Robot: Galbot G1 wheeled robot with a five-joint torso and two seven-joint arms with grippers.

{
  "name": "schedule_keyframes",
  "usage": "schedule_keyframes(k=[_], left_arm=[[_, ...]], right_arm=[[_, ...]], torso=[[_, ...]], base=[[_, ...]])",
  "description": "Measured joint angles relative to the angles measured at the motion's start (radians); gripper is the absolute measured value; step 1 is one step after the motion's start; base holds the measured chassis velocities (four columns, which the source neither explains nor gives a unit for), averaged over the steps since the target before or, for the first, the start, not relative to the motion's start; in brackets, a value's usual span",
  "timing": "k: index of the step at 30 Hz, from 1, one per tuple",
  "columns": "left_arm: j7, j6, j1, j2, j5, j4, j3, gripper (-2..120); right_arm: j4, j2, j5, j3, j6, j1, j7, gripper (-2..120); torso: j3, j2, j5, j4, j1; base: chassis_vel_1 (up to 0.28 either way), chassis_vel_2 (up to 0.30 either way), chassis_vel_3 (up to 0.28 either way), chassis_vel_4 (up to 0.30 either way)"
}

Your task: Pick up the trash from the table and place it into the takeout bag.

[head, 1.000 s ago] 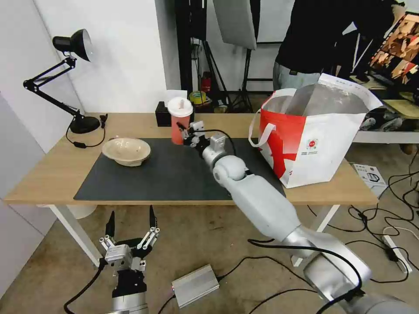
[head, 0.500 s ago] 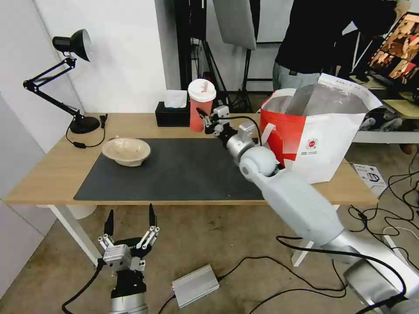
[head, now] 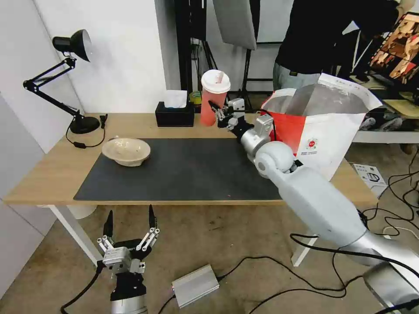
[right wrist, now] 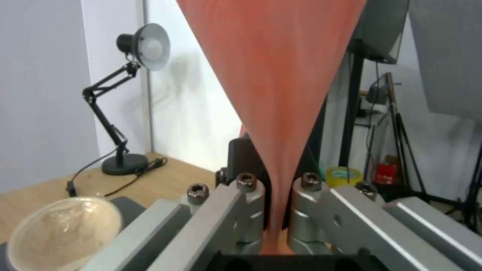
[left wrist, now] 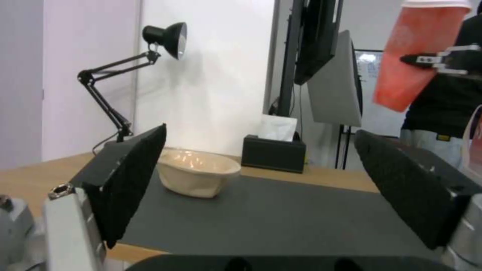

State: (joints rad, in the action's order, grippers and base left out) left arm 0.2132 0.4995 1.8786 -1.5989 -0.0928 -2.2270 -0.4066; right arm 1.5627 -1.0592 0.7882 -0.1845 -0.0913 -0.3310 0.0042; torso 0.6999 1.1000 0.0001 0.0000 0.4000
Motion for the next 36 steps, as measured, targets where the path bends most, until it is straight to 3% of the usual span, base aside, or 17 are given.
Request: schedule_keyframes(k=[22, 36], left_arm=[[0.001, 0.007, -0.019, 0.000, -0.009, 0.026, 0.041, 100], [0.001, 0.008, -0.010, 0.000, -0.019, 0.018, 0.035, 100]], right_arm=[[0.067, 0.197, 0.065, 0.122, -0.028, -0.023, 0.030, 2], [0.046, 0.256, 0.124, 0.172, -0.033, 0.006, 0.032, 2]], torso=[[0.000, 0.000, 0.0001, -0.0001, 0.000], [0.000, 0.000, -0.0001, 0.0001, 0.000]], base=[[0.000, 0.000, 0.000, 0.000], [0.000, 0.000, 0.000, 0.000]])
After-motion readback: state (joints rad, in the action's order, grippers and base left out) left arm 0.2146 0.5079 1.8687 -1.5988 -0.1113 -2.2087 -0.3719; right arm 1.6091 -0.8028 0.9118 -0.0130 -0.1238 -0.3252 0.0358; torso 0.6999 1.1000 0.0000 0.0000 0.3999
